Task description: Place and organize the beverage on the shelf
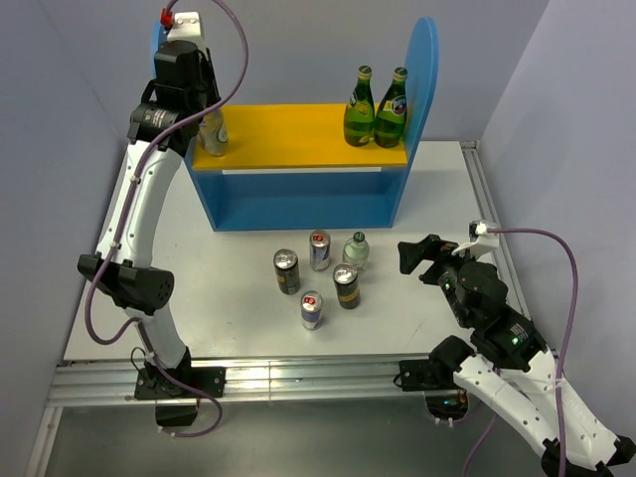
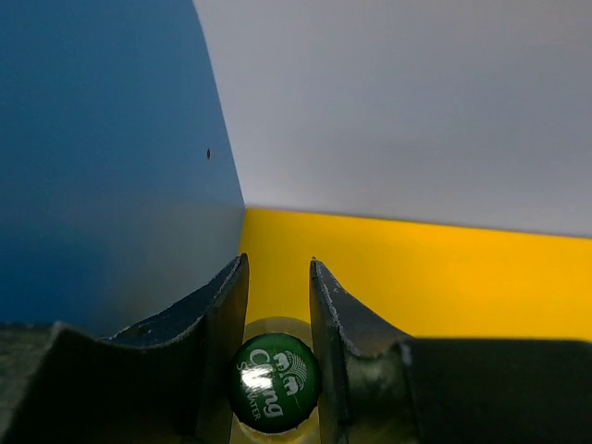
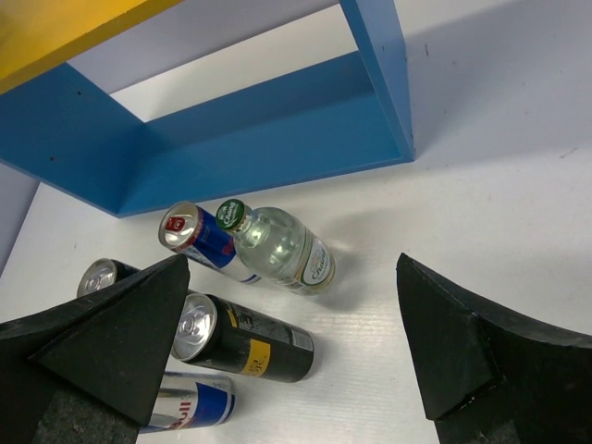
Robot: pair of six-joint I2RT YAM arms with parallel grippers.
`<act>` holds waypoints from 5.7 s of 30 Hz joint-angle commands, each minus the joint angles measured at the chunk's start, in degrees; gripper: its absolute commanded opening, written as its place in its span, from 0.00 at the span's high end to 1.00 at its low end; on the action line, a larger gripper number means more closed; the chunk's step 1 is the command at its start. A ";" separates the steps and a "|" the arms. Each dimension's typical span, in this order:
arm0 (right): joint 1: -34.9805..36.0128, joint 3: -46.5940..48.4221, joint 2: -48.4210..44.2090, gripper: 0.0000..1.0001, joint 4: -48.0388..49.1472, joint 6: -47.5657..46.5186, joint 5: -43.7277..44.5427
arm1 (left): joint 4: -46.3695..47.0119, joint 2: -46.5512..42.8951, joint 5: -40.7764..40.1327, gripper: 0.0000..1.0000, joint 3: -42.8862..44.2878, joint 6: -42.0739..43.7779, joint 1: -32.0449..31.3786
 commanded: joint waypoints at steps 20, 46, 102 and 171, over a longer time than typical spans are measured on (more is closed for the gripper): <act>0.37 -0.83 -0.35 0.00 1.69 0.59 0.84 | 14.11 -3.42 5.27 0.54 -8.61 -1.94 4.09; 0.38 -1.18 -0.71 0.00 1.61 0.94 1.55 | 12.17 -24.32 2.71 0.01 -19.22 -1.77 -17.76; 0.55 -1.45 0.43 0.00 1.69 0.94 1.55 | 58.85 -2.27 3.25 0.18 -63.63 -9.77 -42.76; 2.04 -1.62 -0.97 0.00 1.52 1.47 3.04 | 32.75 -21.25 -11.07 1.00 -37.10 3.68 -38.72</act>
